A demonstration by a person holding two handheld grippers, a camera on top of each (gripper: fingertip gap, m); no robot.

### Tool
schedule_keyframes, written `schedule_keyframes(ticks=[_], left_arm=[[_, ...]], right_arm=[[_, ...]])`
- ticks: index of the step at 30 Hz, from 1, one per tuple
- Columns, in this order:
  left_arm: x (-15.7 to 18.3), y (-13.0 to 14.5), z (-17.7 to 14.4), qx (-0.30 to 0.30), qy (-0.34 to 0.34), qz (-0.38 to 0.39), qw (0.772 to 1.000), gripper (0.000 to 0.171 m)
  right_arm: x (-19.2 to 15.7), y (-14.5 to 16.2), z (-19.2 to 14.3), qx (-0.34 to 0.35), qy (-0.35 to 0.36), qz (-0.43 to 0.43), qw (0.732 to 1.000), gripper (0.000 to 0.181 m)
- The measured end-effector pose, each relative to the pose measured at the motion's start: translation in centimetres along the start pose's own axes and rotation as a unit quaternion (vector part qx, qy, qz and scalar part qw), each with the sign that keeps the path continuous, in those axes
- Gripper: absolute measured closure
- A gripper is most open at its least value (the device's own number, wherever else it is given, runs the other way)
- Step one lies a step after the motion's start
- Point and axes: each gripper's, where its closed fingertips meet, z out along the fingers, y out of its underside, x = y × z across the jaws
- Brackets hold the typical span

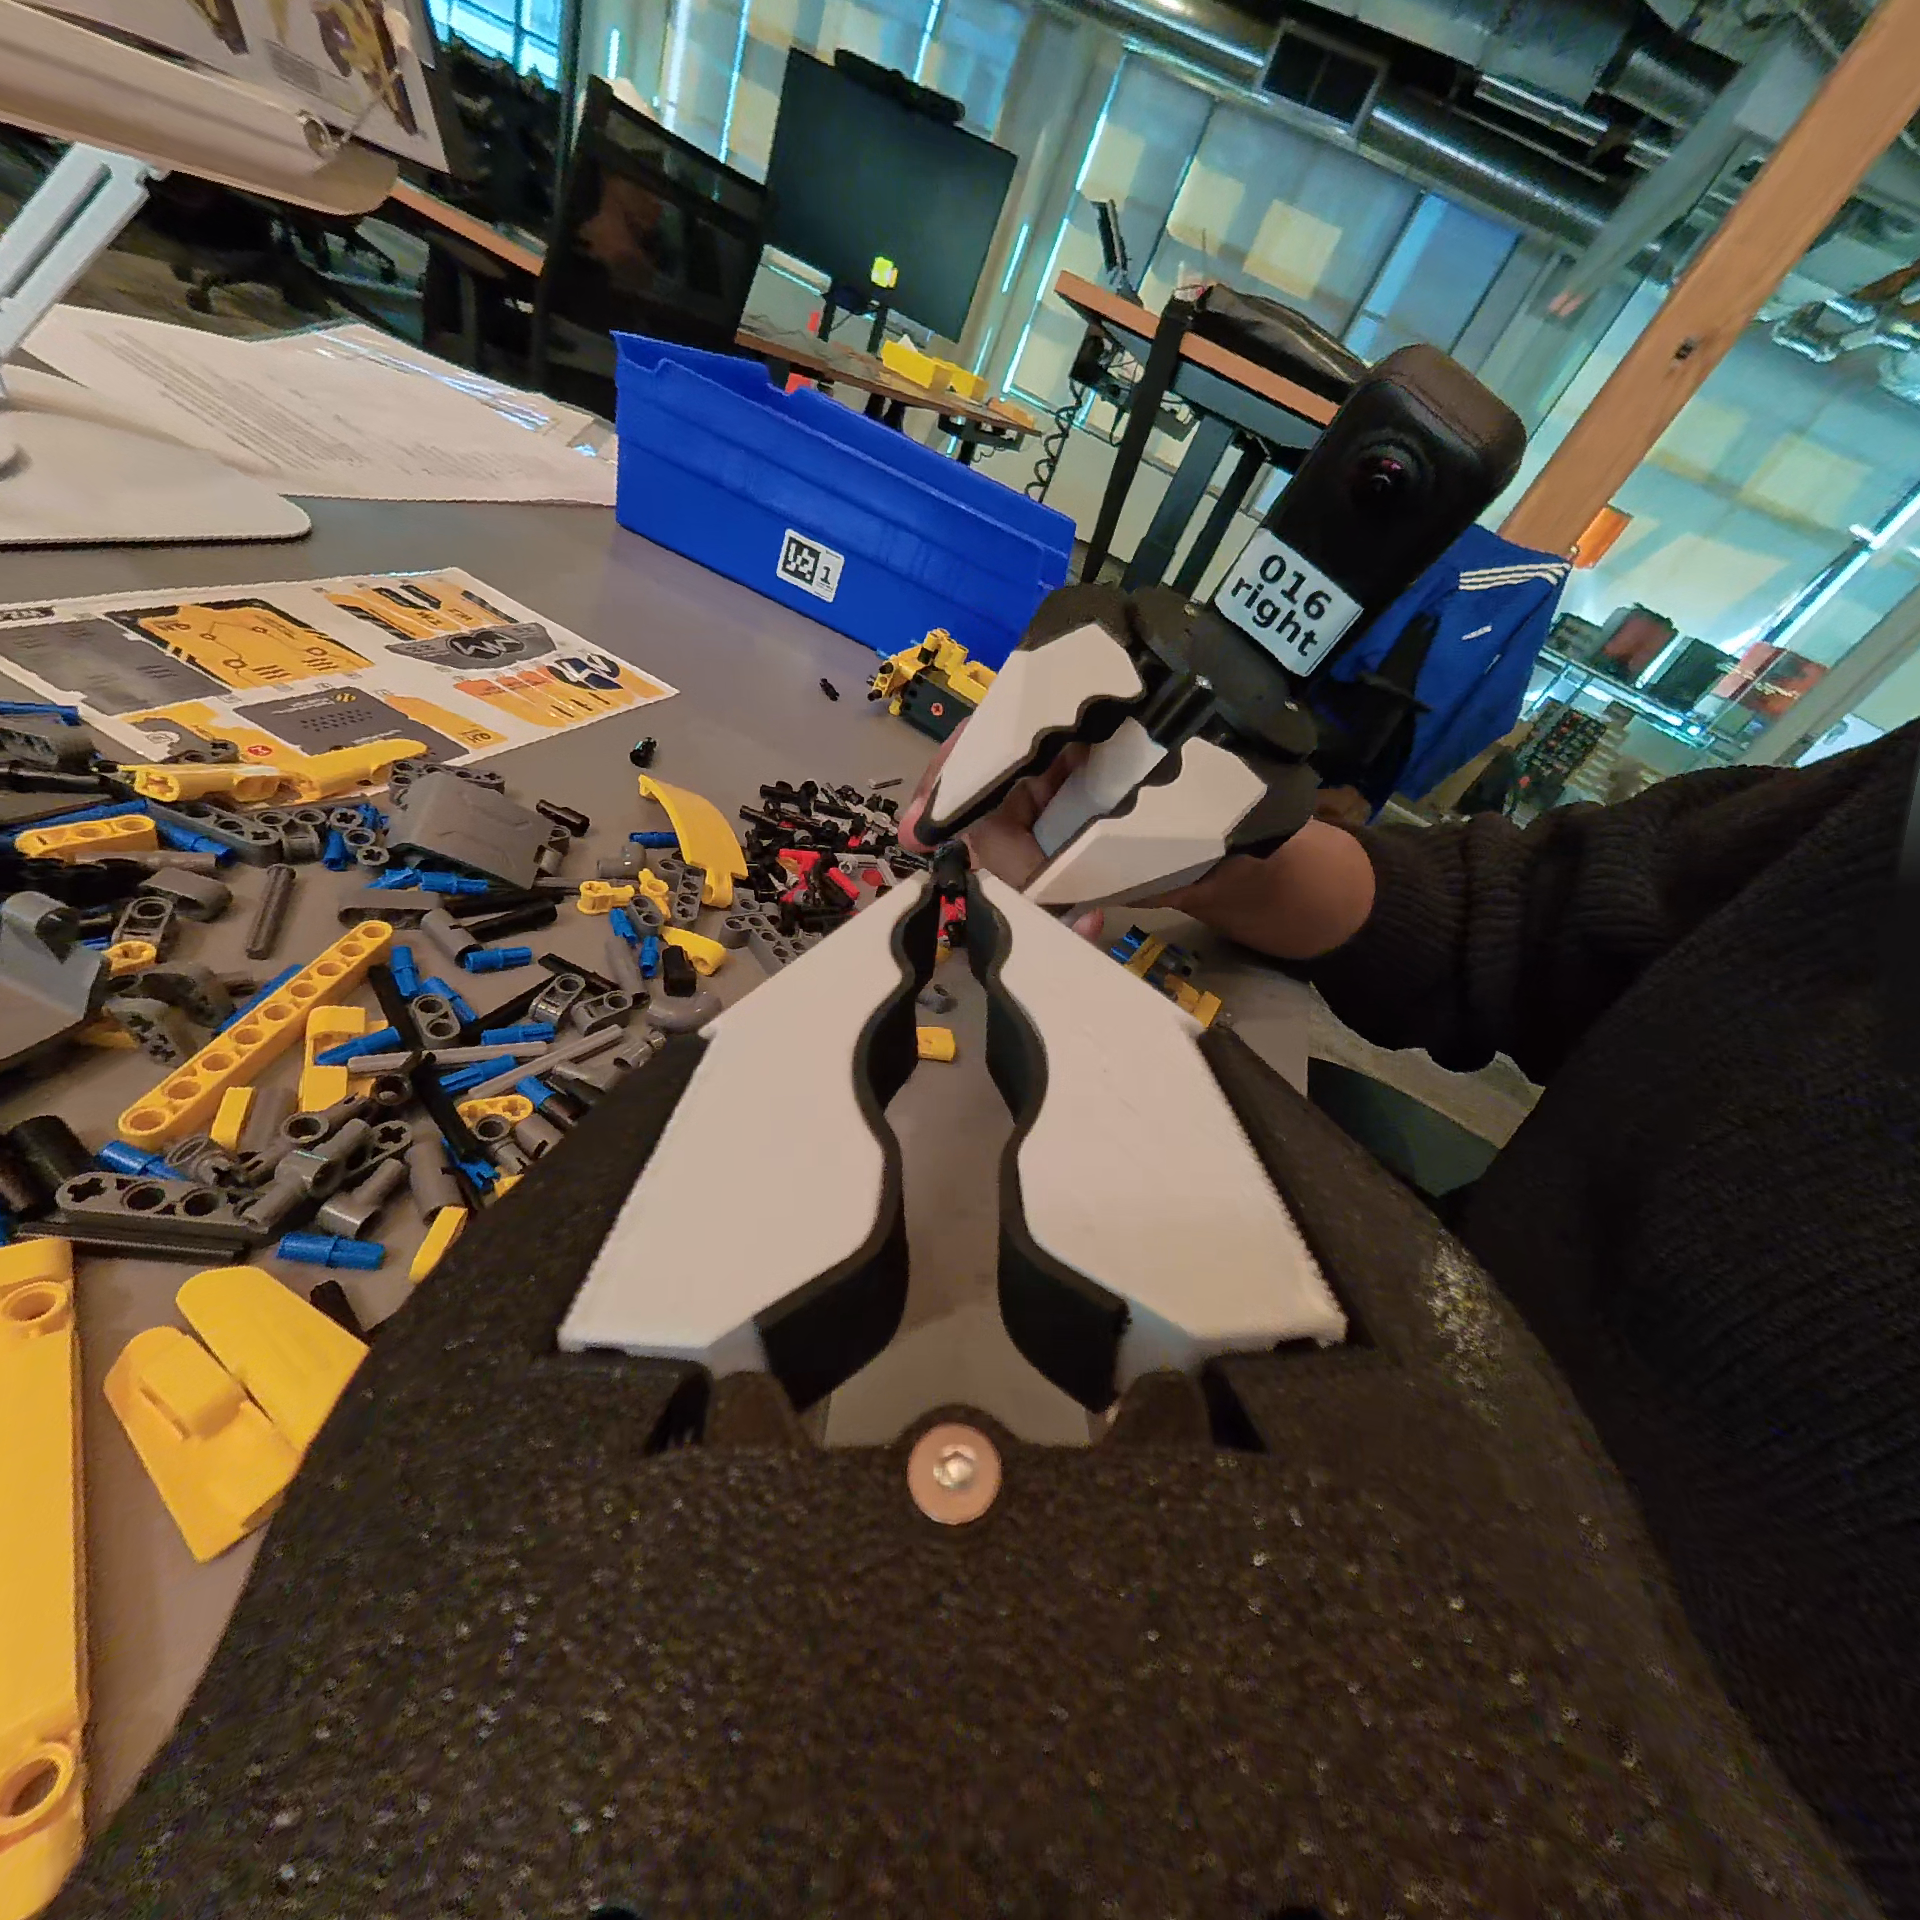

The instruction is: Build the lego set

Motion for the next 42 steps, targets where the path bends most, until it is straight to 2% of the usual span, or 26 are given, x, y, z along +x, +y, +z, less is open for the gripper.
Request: schedule_keyframes(ticks=[3, 17, 29, 33, 36, 39, 42], left_arm=[[0.2, 0.0, 0.0, -0.001, -0.001, 0.008, 1.0, 0.168], [0.6, -0.3, -0.1, 0.012, 0.019, 0.004, 1.0, 0.167], [0.1, -0.9, -0.4, 0.03, 0.013, -0.005, 0.999, 0.164], [-1.7, -1.3, -1.5, 0.031, -0.031, -0.02, 0.999, 0.164], [-5.2, -2.2, -3.0, -0.01, -0.124, -0.026, 0.992, 0.164], [-10.0, -5.0, -5.7, -0.04, -0.238, 0.016, 0.97, 0.162], [-16.1, -7.0, -8.2, -0.096, -0.328, 0.021, 0.939, 0.141]], right_arm=[[0.1, 0.3, 0.0, -0.009, 0.004, -0.005, 1.0, 0.174], [-0.6, 0.5, 0.1, -0.021, -0.016, 0.002, 1.0, 0.174], [0.2, -0.1, -0.4, -0.005, -0.003, 0.011, 1.0, 0.175], [0.8, -0.7, -0.9, 0.006, 0.008, 0.012, 1.0, 0.175], [1.5, -1.0, -1.3, 0.015, 0.02, 0.011, 1.0, 0.175], [2.0, -1.1, -1.6, 0.02, 0.027, 0.018, 0.999, 0.175], [2.2, -1.1, -1.7, 0.021, 0.029, 0.023, 0.999, 0.175]])
